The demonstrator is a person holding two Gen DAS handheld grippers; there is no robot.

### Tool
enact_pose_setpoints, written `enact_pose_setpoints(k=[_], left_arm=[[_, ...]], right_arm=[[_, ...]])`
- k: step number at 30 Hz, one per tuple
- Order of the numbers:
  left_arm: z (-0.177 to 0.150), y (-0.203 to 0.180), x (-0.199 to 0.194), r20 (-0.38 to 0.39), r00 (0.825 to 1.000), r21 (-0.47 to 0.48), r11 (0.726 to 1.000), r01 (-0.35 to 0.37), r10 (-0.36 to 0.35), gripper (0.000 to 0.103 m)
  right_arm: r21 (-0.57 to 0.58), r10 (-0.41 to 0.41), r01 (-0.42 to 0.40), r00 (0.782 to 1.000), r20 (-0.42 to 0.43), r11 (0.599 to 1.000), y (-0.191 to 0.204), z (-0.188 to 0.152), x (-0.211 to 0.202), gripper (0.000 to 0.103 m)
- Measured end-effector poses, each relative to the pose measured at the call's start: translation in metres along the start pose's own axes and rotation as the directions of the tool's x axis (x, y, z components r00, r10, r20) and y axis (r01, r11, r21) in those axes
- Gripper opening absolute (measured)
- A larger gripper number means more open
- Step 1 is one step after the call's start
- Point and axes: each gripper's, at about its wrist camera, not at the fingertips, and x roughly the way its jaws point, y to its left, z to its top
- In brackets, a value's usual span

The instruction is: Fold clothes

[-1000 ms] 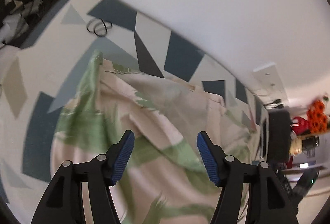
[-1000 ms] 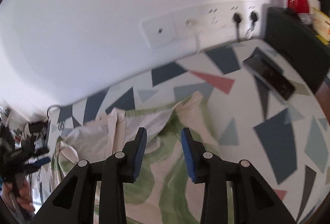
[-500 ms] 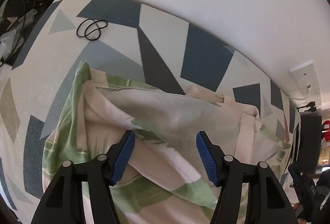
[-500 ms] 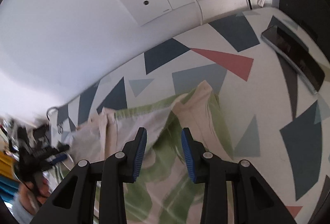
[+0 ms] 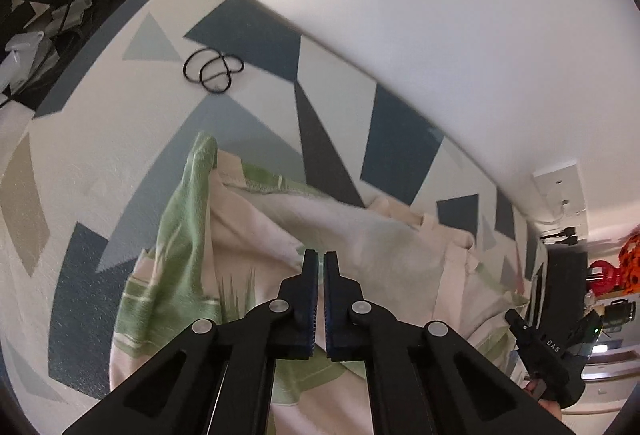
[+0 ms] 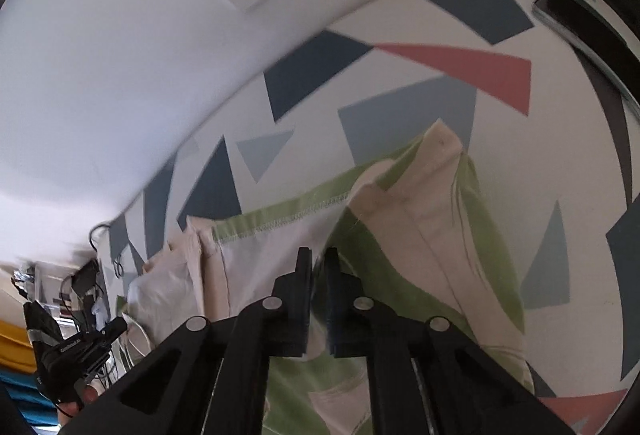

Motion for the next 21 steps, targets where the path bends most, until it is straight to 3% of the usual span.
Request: enact_pose_setpoints(k=[3,5,7,10,13,19,21], left_arm=[[0.004,-0.009,0.008,-0.064,0.998,0.021,1.000,0.000,0.002,0.003],[0.004,-0.020,0.021,-0.100,0.994,0.067,0.997,-0.045,0.052,0.018],[0.003,-0.024,0.028,-0.092,0.990,0.095,0.991,-0.099,0.108,0.024],[0.004,-0.022,0.037,-0.104,0.984,0.085,0.987,-0.137,0.145,0.024],[0.005,-0.020,0.040,-0.113,0.983,0.080,0.988,-0.135,0.144,0.027],[0.009,-0.017,0.048,-0.144,0.986,0.039,0.996,-0.078,0.082,0.051],[0.007,-0.020,0.048,-0.136,0.986,0.043,0.995,-0.088,0.093,0.052]], right_arm=[[-0.040,0.019,-0.018,0.999,0.028,0.999,0.004,-0.003,-0.011,0.003],[-0.059,0.021,-0.020,1.000,0.014,0.998,0.006,-0.004,-0.012,0.003],[-0.066,0.023,-0.022,1.000,0.011,0.998,0.006,-0.004,-0.012,0.004],[-0.051,0.032,-0.032,0.999,0.008,0.998,0.004,-0.003,-0.011,0.004],[-0.050,0.040,-0.040,0.999,0.002,0.998,0.001,-0.002,-0.014,0.004],[-0.053,0.044,-0.045,0.999,-0.010,0.998,-0.002,-0.002,-0.010,0.005],[-0.054,0.040,-0.041,0.999,-0.013,0.998,-0.002,-0.003,-0.009,0.005]])
